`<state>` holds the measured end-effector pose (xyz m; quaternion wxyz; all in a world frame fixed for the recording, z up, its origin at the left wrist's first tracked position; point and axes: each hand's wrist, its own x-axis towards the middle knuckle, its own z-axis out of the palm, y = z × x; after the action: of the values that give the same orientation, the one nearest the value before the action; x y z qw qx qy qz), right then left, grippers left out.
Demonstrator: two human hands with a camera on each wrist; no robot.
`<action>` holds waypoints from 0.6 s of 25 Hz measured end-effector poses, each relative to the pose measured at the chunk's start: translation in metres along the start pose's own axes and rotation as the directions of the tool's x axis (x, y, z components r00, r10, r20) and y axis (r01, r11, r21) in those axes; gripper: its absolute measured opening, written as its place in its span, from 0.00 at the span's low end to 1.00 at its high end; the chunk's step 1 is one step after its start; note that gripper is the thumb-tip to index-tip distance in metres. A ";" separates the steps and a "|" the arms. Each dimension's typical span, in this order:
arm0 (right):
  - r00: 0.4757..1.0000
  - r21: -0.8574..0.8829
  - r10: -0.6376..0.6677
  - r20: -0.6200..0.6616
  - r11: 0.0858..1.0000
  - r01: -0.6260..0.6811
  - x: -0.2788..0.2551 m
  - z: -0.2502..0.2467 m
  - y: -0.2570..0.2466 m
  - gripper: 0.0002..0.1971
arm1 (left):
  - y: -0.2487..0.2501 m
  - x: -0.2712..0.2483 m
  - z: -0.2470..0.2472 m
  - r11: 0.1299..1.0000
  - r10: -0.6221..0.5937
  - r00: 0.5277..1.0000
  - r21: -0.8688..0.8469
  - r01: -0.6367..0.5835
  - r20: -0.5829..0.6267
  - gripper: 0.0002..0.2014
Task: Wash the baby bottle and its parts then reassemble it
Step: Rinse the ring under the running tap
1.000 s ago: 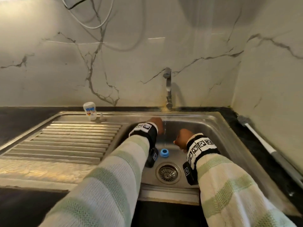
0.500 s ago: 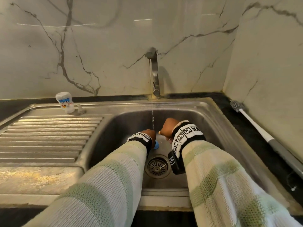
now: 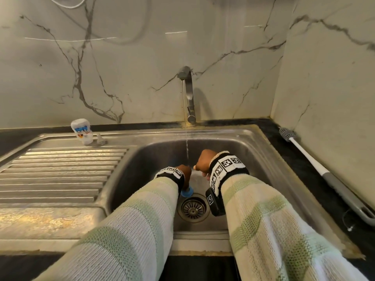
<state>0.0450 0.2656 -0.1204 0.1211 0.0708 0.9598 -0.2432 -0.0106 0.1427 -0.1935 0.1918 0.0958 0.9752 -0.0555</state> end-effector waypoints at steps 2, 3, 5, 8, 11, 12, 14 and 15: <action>1.000 -0.012 -0.014 0.012 1.000 0.014 -0.001 0.001 -0.002 0.13 | -0.001 -0.010 -0.005 1.000 0.006 0.999 -0.003 -0.006 0.042 0.23; 1.000 -0.018 -0.019 0.019 1.000 0.019 -0.002 0.001 -0.002 0.13 | -0.002 -0.013 -0.005 1.000 0.006 0.997 -0.002 -0.006 0.078 0.22; 1.000 -0.023 -0.020 0.024 1.000 0.021 -0.002 0.001 -0.001 0.13 | -0.002 -0.020 -0.007 1.000 0.002 0.993 -0.013 0.000 0.121 0.21; 1.000 -0.017 -0.018 0.003 1.000 0.018 -0.001 0.000 0.000 0.13 | -0.002 -0.024 -0.007 1.000 0.003 0.996 0.005 -0.004 0.090 0.20; 0.999 -0.020 -0.033 0.015 0.999 0.033 -0.003 -0.001 -0.001 0.13 | -0.003 -0.037 -0.015 0.994 0.029 1.000 -0.102 -0.029 0.000 0.19; 0.999 -0.012 -0.042 0.022 0.999 0.042 -0.002 -0.001 -0.001 0.13 | -0.006 -0.041 -0.021 0.983 0.040 0.998 -0.179 -0.046 -0.041 0.16; 0.998 0.034 -0.057 0.021 0.998 0.056 -0.003 0.000 -0.001 0.12 | -0.013 -0.048 -0.037 0.938 0.048 0.992 -0.336 -0.086 -0.119 0.10; 0.997 0.062 -0.070 0.008 0.996 0.070 -0.004 0.000 -0.003 0.11 | -0.020 -0.053 -0.044 0.910 0.047 0.985 -0.400 -0.111 -0.165 0.08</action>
<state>0.0480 0.2623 -0.1180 0.1153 0.0396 0.9531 -0.2769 0.0172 0.1209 -0.1313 0.1348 0.0971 0.9723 0.1643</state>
